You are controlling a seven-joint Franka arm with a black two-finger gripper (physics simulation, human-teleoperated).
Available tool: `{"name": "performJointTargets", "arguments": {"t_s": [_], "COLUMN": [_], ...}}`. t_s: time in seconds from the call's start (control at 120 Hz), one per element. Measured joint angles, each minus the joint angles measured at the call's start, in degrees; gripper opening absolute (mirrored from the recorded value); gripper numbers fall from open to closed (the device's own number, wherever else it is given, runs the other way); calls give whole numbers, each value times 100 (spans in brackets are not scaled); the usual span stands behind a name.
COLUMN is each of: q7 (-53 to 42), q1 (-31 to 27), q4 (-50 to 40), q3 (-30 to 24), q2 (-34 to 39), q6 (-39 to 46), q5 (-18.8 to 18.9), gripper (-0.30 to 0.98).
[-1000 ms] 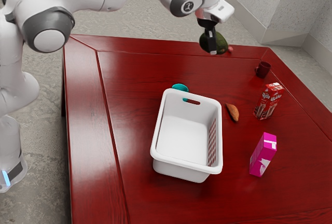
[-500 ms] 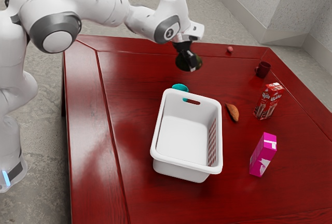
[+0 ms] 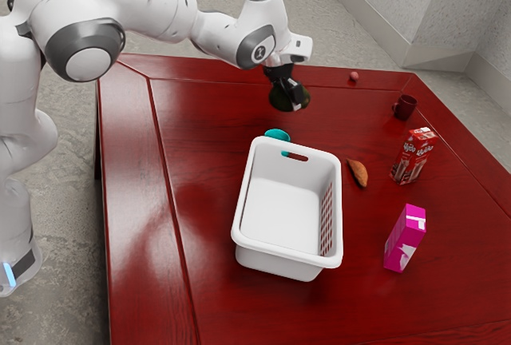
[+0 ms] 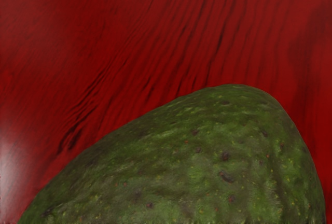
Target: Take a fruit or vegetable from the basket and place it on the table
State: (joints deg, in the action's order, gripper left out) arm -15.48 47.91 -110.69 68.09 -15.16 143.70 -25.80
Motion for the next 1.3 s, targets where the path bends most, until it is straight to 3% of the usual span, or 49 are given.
{"name": "performJointTargets", "arguments": {"t_s": [0.667,0.833,0.983,1.167,1.217,1.3], "q7": [190,276,364,573,637,766], "q1": [19,27,31,16,40,36], "q4": [-9,291,499,435,804,843], "q3": [87,139,145,165,143,178], "q2": [17,67,81,81,151,215], "q6": [-79,-528,-849,-1188,-1436,-1712], "q5": [229,807,1102,1056,1370,1511], "gripper": [64,64,64,64,65,66]}}
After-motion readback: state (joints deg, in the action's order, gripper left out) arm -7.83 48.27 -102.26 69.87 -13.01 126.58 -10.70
